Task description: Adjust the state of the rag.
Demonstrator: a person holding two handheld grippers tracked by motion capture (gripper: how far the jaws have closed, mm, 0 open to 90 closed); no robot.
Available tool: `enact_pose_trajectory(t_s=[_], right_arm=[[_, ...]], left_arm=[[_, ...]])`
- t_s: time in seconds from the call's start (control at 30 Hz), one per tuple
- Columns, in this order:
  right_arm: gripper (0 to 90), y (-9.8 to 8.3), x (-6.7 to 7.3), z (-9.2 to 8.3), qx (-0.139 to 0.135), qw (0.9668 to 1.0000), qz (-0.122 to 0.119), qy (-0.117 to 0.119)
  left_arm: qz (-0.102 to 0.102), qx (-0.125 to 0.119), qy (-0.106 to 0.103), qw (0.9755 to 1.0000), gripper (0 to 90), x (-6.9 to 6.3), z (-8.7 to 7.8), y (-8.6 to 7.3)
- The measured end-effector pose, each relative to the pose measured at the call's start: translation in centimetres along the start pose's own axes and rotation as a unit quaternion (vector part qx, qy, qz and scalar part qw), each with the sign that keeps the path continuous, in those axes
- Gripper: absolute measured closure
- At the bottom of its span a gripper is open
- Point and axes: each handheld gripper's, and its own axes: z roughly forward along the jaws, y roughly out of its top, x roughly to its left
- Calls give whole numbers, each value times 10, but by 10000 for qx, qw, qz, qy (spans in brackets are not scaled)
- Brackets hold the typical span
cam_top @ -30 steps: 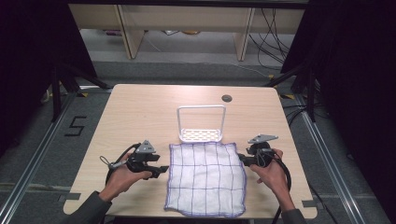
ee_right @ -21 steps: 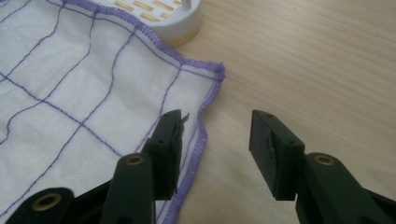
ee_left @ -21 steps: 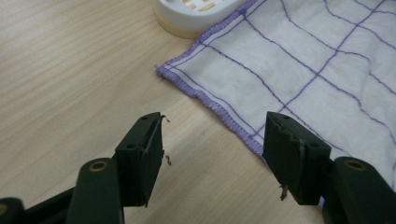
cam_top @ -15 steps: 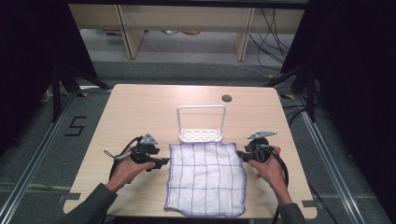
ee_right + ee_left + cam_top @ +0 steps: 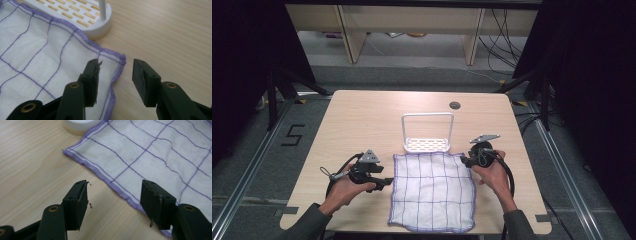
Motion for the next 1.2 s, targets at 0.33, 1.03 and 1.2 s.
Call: enact_pose_trajectory(t_s=[0.33, 1.03, 1.2], right_arm=[[580, 8, -8, 11, 181, 9998, 67, 34], [669, 15, -14, 28, 267, 9991, 93, 325], [681, 15, -15, 31, 324, 9989, 89, 337]], left_arm=[[74, 123, 146, 9998, 378, 27, 23, 29], [646, 822, 4, 9945, 402, 53, 57, 58], [617, 825, 39, 9947, 458, 56, 61, 60]])
